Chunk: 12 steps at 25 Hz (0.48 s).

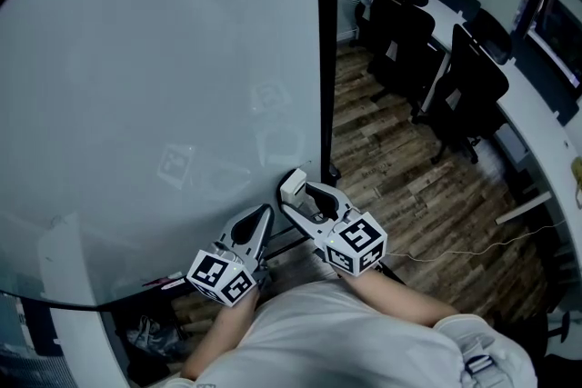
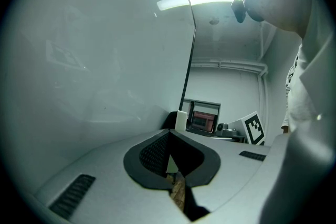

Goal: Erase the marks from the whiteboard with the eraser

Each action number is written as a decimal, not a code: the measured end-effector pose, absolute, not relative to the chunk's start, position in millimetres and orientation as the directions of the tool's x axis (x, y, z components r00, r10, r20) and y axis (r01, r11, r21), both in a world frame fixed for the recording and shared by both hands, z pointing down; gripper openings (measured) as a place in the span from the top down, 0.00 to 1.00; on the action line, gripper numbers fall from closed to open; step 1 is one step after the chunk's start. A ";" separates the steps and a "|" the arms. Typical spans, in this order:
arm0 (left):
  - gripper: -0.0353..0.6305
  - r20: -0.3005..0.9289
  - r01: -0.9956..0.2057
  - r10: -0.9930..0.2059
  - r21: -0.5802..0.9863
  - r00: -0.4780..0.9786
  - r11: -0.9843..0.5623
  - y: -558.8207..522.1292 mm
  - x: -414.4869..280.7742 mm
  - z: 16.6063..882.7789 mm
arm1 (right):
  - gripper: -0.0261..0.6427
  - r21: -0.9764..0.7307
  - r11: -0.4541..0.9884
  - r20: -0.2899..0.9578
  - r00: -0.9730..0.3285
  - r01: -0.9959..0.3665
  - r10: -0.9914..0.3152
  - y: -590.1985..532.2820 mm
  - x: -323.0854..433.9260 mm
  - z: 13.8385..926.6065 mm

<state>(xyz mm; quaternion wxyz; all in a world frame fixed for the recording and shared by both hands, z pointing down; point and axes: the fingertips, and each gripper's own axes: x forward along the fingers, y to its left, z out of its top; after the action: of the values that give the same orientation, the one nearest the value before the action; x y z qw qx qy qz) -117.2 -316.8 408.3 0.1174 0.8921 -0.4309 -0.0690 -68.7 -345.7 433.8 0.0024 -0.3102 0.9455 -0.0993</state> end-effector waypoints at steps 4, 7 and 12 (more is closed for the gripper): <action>0.94 -0.017 -0.769 -0.801 0.270 0.598 -0.580 -316.5 -117.4 405.4 | 0.61 -0.188 0.804 0.057 -0.823 -0.565 -0.565 -344.2 -70.5 432.3; 0.94 -0.014 -0.775 -0.807 0.271 0.590 -0.571 -316.0 -118.0 404.6 | 0.61 -0.172 0.809 0.059 -0.826 -0.562 -0.561 -343.8 -70.1 431.3; 0.94 -0.018 -0.784 -0.816 0.265 0.578 -0.561 -313.1 -122.8 404.3 | 0.61 -0.152 0.809 0.053 -0.822 -0.568 -0.567 -344.0 -68.5 431.9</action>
<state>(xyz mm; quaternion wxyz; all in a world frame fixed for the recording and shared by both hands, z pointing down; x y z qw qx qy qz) -122.8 -313.1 404.3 0.1147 0.8808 -0.4542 -0.0692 -68.5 -344.0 431.9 -0.0026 -0.2984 0.9510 -0.0806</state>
